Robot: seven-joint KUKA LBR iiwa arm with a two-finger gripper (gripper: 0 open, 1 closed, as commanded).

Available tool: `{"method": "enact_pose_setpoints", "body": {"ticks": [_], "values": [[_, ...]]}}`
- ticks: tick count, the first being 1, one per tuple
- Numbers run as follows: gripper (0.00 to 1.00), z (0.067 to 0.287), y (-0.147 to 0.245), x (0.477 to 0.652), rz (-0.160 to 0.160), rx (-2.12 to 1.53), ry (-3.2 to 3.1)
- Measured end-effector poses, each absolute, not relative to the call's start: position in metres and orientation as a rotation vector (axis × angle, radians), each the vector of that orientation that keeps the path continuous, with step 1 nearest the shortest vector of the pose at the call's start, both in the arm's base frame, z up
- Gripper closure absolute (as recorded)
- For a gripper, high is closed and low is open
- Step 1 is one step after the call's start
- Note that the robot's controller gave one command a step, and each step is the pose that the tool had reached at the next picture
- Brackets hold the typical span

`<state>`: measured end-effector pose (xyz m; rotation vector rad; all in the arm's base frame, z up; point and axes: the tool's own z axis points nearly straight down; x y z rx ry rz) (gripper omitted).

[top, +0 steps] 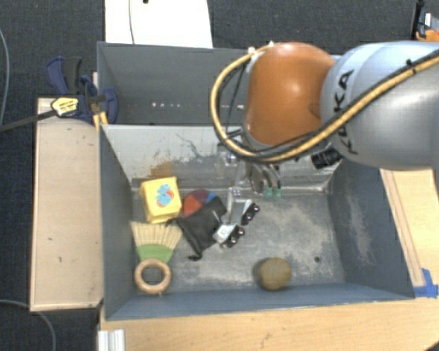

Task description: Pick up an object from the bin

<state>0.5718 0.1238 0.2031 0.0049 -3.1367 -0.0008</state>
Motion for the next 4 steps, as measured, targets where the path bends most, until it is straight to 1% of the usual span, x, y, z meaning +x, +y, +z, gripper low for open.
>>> {"method": "enact_pose_setpoints", "body": {"ticks": [1, 2, 3, 4], "values": [[0.0, 0.208, 0.123, 0.573, -0.002, 0.0, -3.145], [0.0, 0.169, 0.116, 0.569, -0.003, 0.198, -3.14], [0.0, 0.135, 0.099, 0.557, -0.002, 0.61, -3.087], [0.0, 0.124, 0.097, 0.554, -0.002, 0.631, -3.081]]}}
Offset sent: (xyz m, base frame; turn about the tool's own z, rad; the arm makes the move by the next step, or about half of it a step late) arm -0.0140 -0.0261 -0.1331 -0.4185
